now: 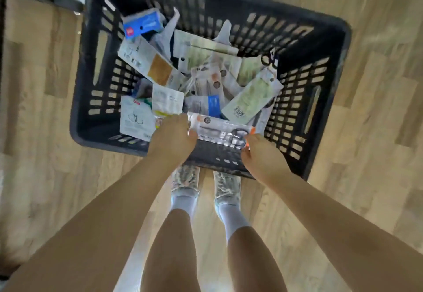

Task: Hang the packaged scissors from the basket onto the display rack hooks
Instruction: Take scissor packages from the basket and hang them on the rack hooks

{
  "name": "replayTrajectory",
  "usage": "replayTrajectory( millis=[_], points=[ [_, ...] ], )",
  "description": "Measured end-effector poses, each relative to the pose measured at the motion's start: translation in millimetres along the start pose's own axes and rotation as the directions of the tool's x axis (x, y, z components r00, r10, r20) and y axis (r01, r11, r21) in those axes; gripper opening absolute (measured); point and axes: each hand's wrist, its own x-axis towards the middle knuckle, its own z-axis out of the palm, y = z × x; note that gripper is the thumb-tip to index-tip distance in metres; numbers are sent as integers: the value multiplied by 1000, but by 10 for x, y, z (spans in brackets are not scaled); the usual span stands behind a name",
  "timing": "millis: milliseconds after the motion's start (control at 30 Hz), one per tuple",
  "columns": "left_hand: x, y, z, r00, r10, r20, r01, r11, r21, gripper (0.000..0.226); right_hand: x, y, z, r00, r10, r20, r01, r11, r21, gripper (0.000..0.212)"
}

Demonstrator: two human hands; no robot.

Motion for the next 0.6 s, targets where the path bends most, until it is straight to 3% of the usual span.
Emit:
replayTrajectory(
  millis=[133,267,433,500,567,600],
  points=[
    [443,-178,187,974,-227,-14,220,957,-190,21,389,147,294,990,65,122,-59,997,-51,30],
    [874,-288,272,854,-520,-18,427,720,-547,38,779,165,427,988,54,146,-46,997,-59,32],
    [1455,-626,158,712,-691,-126,396,543,-741,50,1254,63,519,982,-63,178,95,980,-175,40],
    [1696,-799,109,670,-742,-19,404,385,-830,60,1402,26,554,979,-106,174,148,958,-245,38],
    [1854,-920,87,673,-727,136,389,192,-901,67,1512,13,578,971,-126,205,183,940,-288,40],
    [1897,-949,92,685,-709,170,387,156,-909,66,1552,9,592,965,-122,233,187,942,-279,41]
  ],
)
